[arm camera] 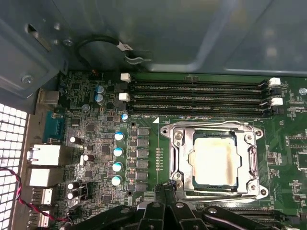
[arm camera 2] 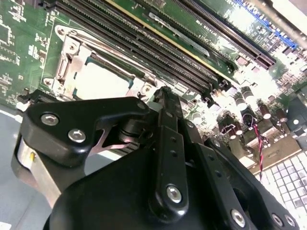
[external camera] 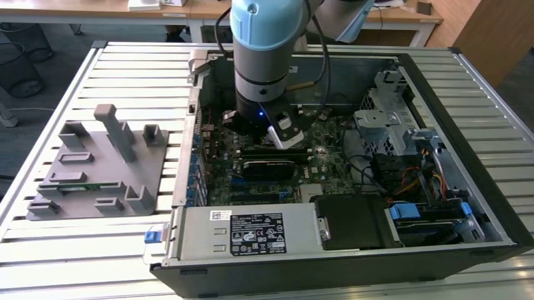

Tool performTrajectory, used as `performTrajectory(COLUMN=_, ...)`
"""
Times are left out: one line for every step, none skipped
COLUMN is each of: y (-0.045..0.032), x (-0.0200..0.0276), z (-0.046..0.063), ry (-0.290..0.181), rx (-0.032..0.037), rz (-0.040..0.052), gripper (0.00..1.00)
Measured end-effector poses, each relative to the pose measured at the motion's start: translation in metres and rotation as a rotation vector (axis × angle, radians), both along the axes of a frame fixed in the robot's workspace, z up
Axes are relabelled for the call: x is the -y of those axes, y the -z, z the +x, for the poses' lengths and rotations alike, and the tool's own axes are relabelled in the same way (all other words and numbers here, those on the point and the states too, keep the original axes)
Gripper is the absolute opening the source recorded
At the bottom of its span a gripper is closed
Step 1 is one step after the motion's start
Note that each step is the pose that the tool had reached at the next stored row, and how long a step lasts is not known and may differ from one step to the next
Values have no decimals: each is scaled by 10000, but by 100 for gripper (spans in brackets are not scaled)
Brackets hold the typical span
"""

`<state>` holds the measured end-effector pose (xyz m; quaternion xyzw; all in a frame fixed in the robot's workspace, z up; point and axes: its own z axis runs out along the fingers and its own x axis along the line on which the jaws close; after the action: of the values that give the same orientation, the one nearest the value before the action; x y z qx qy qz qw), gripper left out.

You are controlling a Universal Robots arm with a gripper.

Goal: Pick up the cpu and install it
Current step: 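Install the second cpu locking lever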

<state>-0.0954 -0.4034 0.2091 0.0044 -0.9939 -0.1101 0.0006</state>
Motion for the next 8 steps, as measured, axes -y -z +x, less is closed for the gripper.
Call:
performTrajectory(y=-16, x=0, z=0, ry=0, rx=0, rz=1, gripper=11)
performTrajectory(y=-34, x=0, z=0, ry=1, rx=0, rz=1, gripper=11)
performTrajectory(y=-47, x=0, z=0, ry=0, rx=1, rz=2, gripper=11)
performTrajectory(y=-55, x=0, z=0, ry=0, rx=0, rz=2, gripper=11)
performTrajectory(y=-61, x=0, z=0, ry=1, rx=0, rz=2, gripper=11)
performTrajectory(y=-68, x=0, z=0, ry=0, rx=1, rz=2, gripper=11)
performTrajectory(y=-80, x=0, z=0, ry=1, rx=1, rz=2, gripper=11)
performTrajectory(y=-91, x=0, z=0, ry=0, rx=1, rz=2, gripper=11)
